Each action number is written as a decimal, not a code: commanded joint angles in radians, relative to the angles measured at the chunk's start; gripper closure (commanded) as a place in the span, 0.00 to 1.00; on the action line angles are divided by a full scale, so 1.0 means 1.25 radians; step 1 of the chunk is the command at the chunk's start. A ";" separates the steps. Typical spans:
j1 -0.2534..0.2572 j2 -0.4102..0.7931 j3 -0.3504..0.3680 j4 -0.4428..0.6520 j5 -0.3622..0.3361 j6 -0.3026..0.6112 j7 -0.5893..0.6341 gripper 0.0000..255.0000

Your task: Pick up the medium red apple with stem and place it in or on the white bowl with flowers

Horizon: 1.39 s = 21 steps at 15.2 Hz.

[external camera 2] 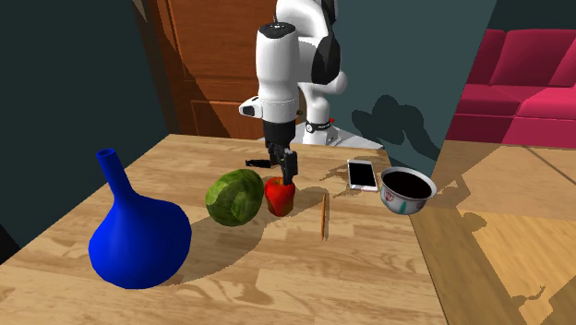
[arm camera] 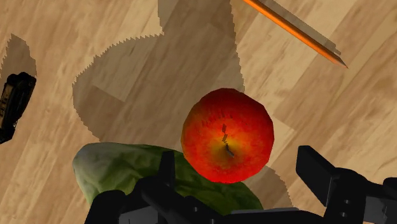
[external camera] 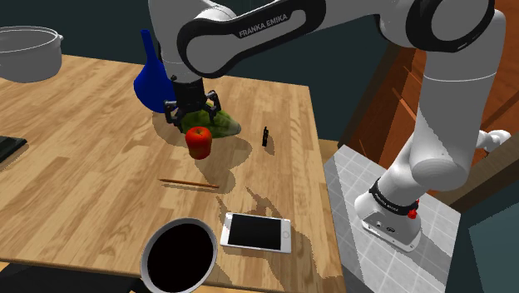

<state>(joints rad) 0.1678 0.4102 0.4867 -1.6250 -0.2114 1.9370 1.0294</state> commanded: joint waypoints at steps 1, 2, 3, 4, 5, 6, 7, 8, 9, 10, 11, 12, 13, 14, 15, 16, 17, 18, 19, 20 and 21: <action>-0.001 0.000 0.000 -0.009 -0.001 0.009 0.000 0.00; -0.001 0.000 0.000 -0.009 -0.001 0.009 0.000 0.00; -0.001 0.000 0.000 -0.009 -0.001 0.009 0.000 0.00; -0.001 0.000 0.000 -0.009 -0.001 0.009 0.000 0.00; -0.001 0.000 0.000 -0.009 -0.001 0.009 0.000 0.00; -0.001 0.000 0.000 -0.009 -0.001 0.009 0.000 0.00; -0.001 0.000 0.000 -0.009 -0.001 0.009 0.000 0.00; -0.001 0.000 0.000 -0.009 -0.001 0.009 0.000 1.00; -0.001 0.000 0.000 -0.009 -0.001 0.009 0.000 1.00; -0.001 0.000 0.000 -0.009 -0.001 0.009 0.000 1.00; -0.001 0.000 0.000 -0.009 -0.001 0.009 0.000 1.00; -0.001 0.000 0.000 -0.009 -0.001 0.009 0.000 1.00; -0.001 0.000 0.000 -0.009 -0.001 0.009 0.000 1.00; -0.001 0.000 0.000 -0.009 -0.001 0.009 0.000 1.00; -0.001 0.000 0.000 -0.009 -0.001 0.009 0.000 1.00; -0.001 0.000 0.000 -0.009 -0.001 0.009 0.000 1.00; -0.001 0.000 0.000 -0.009 -0.001 0.009 0.000 1.00; -0.001 -0.004 0.001 -0.003 0.001 0.000 -0.001 1.00; -0.002 -0.007 0.001 0.004 0.003 -0.009 -0.002 1.00; -0.002 -0.010 0.002 0.011 0.005 -0.019 -0.004 1.00; -0.002 -0.013 0.003 0.018 0.007 -0.028 -0.005 1.00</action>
<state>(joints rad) 0.1663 0.3996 0.4893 -1.6082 -0.2054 1.9116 1.0247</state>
